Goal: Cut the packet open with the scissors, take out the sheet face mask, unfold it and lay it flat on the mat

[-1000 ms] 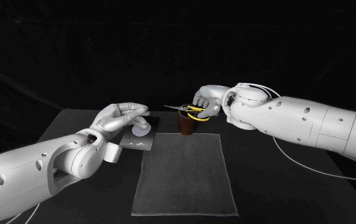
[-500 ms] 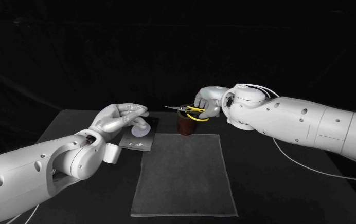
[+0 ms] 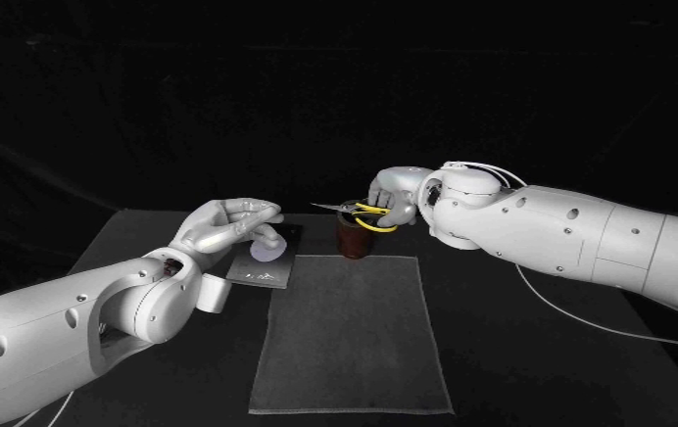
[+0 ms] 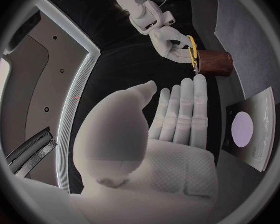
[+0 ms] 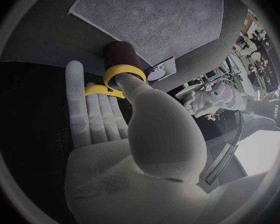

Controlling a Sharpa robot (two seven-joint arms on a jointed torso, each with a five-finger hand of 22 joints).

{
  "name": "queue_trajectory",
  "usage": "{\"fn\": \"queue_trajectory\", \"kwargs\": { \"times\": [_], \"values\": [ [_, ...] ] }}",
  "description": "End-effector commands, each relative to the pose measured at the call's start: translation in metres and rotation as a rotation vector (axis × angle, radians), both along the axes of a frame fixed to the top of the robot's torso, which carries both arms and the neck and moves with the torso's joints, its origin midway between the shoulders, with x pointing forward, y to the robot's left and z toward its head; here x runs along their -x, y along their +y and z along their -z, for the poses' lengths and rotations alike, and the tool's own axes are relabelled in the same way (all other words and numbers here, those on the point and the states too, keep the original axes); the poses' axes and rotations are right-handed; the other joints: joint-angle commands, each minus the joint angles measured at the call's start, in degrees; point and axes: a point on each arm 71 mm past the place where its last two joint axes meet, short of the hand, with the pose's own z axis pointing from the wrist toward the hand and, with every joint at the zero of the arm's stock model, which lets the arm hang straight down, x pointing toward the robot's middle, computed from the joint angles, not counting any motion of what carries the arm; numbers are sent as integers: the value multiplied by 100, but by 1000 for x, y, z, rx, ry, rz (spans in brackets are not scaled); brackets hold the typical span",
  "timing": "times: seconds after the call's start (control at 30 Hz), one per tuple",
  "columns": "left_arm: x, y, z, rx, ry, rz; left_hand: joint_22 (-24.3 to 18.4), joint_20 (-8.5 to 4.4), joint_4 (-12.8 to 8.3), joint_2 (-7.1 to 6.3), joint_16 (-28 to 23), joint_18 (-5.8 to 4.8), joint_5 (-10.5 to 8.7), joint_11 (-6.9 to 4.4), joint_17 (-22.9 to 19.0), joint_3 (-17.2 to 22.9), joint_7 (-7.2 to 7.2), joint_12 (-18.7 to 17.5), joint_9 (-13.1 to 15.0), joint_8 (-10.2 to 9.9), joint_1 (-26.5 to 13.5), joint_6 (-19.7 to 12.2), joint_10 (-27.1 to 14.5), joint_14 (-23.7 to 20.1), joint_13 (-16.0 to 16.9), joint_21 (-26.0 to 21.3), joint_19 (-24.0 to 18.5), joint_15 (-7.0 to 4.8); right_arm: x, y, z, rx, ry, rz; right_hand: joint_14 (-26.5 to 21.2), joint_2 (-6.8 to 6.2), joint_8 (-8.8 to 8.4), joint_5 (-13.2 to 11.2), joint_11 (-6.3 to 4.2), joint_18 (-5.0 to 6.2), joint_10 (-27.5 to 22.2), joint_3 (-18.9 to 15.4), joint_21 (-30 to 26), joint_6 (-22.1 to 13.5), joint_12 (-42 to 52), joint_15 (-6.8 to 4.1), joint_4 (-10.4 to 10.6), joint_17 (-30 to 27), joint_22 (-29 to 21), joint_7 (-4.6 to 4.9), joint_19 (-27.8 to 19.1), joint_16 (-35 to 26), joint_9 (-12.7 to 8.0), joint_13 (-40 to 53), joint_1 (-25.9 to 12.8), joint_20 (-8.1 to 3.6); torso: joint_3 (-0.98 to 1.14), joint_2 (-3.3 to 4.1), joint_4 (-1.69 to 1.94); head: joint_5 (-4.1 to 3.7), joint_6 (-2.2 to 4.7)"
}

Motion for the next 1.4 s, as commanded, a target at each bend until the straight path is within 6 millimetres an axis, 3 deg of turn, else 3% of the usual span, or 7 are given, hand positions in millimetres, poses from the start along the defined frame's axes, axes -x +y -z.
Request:
{"fn": "queue_trajectory", "kwargs": {
  "times": [0.03, 0.27, 0.33, 0.4, 0.6, 0.93, 1.4],
  "values": [
    [1, -3, -1, 12, -4, 23, 4, 21, -6, 23, -16, 82, 1, -6, 3, 33, 18, -28, 10, -26, 12, -24, -39, -15, 1, 20, -37, -19, 0, 1, 1, 7, -23, 1, 99, 2, 78, -93, -15, 86, 129, 135, 53, -101, 37, -16, -88, 4, 34, 275, -18, 46, -8, -1, 87, -65, 5, 4, -1, 8, -12],
    [1, -2, -1, 12, -3, 23, 4, 21, -6, 23, -16, 82, 1, -6, 3, 33, 18, -28, 10, -26, 12, -24, -39, -15, 1, 20, -37, -19, -1, 0, -1, 2, -85, 10, 501, -2, 576, -373, -135, 84, 769, 1053, 447, -228, 89, -148, -531, 88, 313, 190, -172, 157, 115, 1, 220, -218, 7, 0, -3, 11, -20],
    [1, -2, -1, 12, -2, 23, 4, 21, -6, 23, -16, 82, 1, -6, 3, 33, 18, -28, 10, -26, 12, -24, -39, -15, 1, 20, -37, -19, -2, 0, -2, -7, -108, 16, 784, 9, 817, -547, -218, 81, 1183, 1624, 780, -191, 115, -238, -712, 177, 553, 126, -294, 242, 174, 1, 221, -287, 6, -3, -6, 12, -23],
    [0, -3, -1, 12, -2, 23, 4, 21, -6, 23, -16, 82, 1, -6, 3, 33, 18, -28, 10, -26, 12, -24, -39, -15, 1, 20, -37, -19, -2, -2, -3, -19, -131, 21, 985, 31, 970, -576, -286, 97, 1497, 1894, 953, -131, 161, -315, -813, 272, 676, 89, -366, 325, 208, 27, 213, -354, 6, -5, -9, 10, -25],
    [0, -2, -1, 12, -2, 22, 4, 21, -6, 23, -16, 82, 1, -6, 3, 33, 18, -28, 10, -26, 12, -24, -39, -15, 1, 20, -37, -19, -2, -5, -6, -67, -169, 38, 1172, 15, 1192, -556, -368, 103, 1820, 2100, 1096, 29, 137, -390, -806, 483, 769, 37, -383, 430, 241, 42, -38, -422, 7, -6, -7, 6, -17],
    [-1, -1, -1, 10, -2, 17, 6, 21, -5, 27, -20, 82, 1, -5, 3, 37, 19, -30, 11, -27, 10, -23, -38, -15, 0, 25, -41, -19, 0, -11, -10, -192, -179, 69, 1265, 47, 1348, -521, -440, 103, 2019, 2170, 1027, 350, 53, -446, -668, 762, 692, -21, -239, 514, 212, 53, -321, -451, 3, -10, -4, 6, 7],
    [-2, 1, 0, 8, -3, 12, 2, 28, -11, 23, -60, 76, 1, -3, -9, 46, 17, -36, 15, -30, 13, -21, -38, -60, -1, 17, -84, -8, 10, -22, -13, -303, -154, 82, 1279, 154, 1150, -479, -495, 97, 2156, 2389, 762, 677, -97, -471, -420, 1081, 491, -88, -61, 559, 26, 42, -562, -461, 5, -13, -8, 1, 63]
  ]
}}
